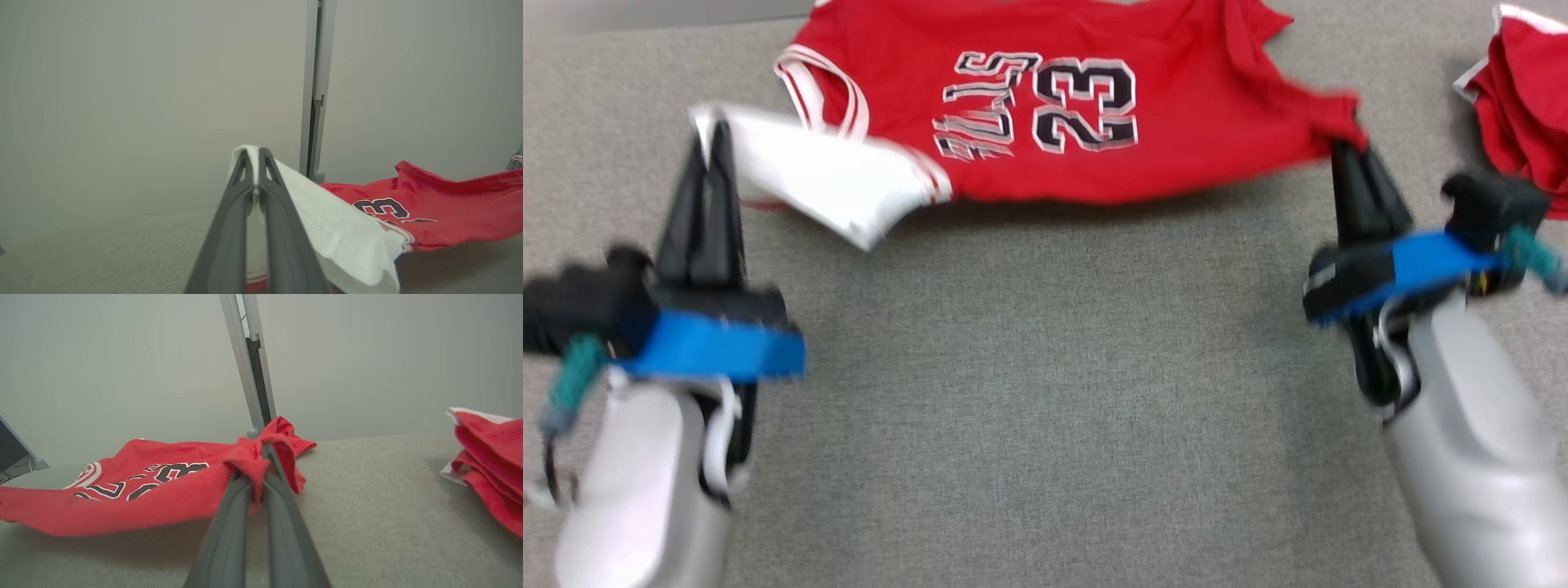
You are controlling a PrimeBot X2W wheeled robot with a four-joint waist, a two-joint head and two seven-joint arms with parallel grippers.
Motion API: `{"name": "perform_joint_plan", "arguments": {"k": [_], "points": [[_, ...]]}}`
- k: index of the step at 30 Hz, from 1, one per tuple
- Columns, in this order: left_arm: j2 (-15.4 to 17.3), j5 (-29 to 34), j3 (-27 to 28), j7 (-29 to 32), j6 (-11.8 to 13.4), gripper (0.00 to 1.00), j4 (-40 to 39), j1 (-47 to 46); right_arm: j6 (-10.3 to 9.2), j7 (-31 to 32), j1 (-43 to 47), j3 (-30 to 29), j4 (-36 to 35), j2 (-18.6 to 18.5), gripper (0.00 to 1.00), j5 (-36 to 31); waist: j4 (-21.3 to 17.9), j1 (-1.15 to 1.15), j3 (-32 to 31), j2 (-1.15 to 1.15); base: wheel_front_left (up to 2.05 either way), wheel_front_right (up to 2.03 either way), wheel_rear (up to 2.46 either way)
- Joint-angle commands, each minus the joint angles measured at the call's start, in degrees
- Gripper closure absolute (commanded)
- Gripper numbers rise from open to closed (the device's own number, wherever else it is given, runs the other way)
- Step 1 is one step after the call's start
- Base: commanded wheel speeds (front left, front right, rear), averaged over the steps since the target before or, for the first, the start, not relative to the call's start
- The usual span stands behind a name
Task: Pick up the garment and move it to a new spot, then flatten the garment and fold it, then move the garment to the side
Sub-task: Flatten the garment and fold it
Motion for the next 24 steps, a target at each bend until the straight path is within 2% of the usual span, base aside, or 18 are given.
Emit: {"name": "perform_joint_plan", "arguments": {"k": [1,6,13,24], "points": [[-0.2,-0.3,0.4,-0.2,0.9,1.00,-1.9,4.2,-0.03,-0.3,4.2,-0.3,-1.3,-0.1,1.00,0.7,0.4,0.01,-2.0,0.00,0.00,0.00,0.00],[-1.4,-1.5,0.0,-0.2,2.7,1.00,-5.7,17.9,-0.03,0.3,16.5,-0.5,-4.5,0.6,1.00,3.7,0.8,0.01,-5.2,0.00,0.00,0.00,0.00],[-3.1,-3.8,0.2,-0.1,5.1,1.00,-9.1,32.7,-0.03,2.0,30.4,-2.9,-8.3,1.2,1.00,4.6,1.0,0.01,-9.9,0.00,0.00,0.00,0.00],[-3.2,-6.5,0.0,1.7,6.3,1.00,-12.6,45.5,-0.04,8.4,45.8,-6.4,-18.5,1.9,1.00,2.6,1.4,0.01,-14.9,0.00,0.00,0.00,0.00]]}}
